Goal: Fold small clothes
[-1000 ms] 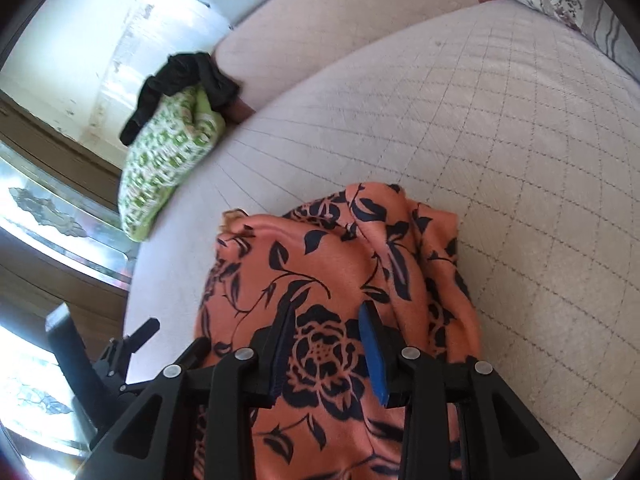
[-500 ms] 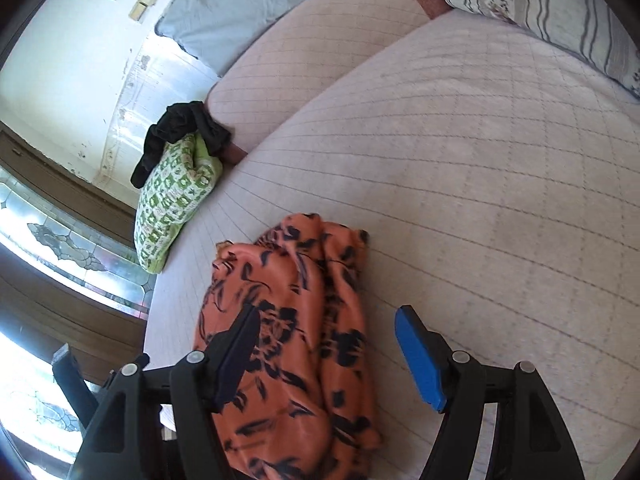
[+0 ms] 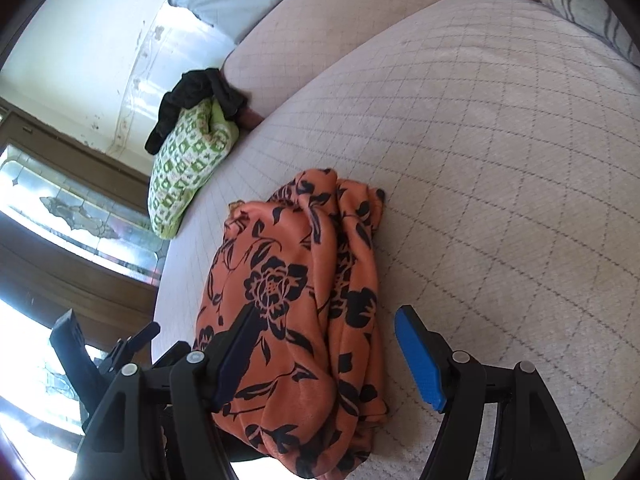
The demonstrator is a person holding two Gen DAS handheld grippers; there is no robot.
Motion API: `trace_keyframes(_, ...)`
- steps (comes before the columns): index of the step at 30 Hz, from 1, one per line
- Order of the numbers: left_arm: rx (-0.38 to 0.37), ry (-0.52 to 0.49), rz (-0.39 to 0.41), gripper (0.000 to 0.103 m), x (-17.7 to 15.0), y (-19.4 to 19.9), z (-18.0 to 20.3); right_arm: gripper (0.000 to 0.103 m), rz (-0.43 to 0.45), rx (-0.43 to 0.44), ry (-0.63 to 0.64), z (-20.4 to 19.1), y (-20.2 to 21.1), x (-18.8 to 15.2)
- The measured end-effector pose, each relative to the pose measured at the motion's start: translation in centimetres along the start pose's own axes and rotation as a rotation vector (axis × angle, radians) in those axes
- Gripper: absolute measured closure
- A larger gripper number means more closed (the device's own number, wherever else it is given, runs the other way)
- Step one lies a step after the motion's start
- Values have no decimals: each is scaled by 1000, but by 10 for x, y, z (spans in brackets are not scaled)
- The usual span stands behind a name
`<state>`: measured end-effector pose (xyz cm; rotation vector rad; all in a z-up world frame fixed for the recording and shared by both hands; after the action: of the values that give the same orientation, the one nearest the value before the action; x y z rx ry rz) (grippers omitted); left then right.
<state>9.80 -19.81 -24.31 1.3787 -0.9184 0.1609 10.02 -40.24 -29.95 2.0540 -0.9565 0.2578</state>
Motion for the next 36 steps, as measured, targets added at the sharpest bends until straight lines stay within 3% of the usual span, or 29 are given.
trace_keyframes(4,-45,25,-27,1,-3,-11,1,29,-28,8,-9,-1,-8,-2)
trace_keyframes(10,-274,135,-151,1,-19,-40,10,29,-94,45,-66,4,-25,-6)
trace_keyframes(18,-485,228,-224,1,-31,-62,14,29,-165,79,-143,11,-51,-10)
trace_keyframes(25,-560,223,-193,1,-26,-64,13,29,-176,143,-174,7,-61,-10)
trace_keyframes(30,-554,213,-176,2,-22,-68,17,34,-182,87,-104,-3,-69,-14)
trace_keyframes(32,-558,209,-175,2,-21,-69,18,35,-173,114,-163,2,-65,-8)
trace_keyframes(36,-558,185,-177,2,-23,-67,15,35,-128,73,-195,20,-52,3)
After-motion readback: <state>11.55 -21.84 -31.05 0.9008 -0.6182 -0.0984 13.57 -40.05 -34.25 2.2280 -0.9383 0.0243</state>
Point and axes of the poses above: each gripper's, at about its wrist camera, not at the fingertips, and y roughly against the way its jaws point, z to its right, x to its top, the point moved 9 cm from there along -y, roughly the way its jaws point, and after that the axes turned 4 degrees about z, right-handed, at the moved point
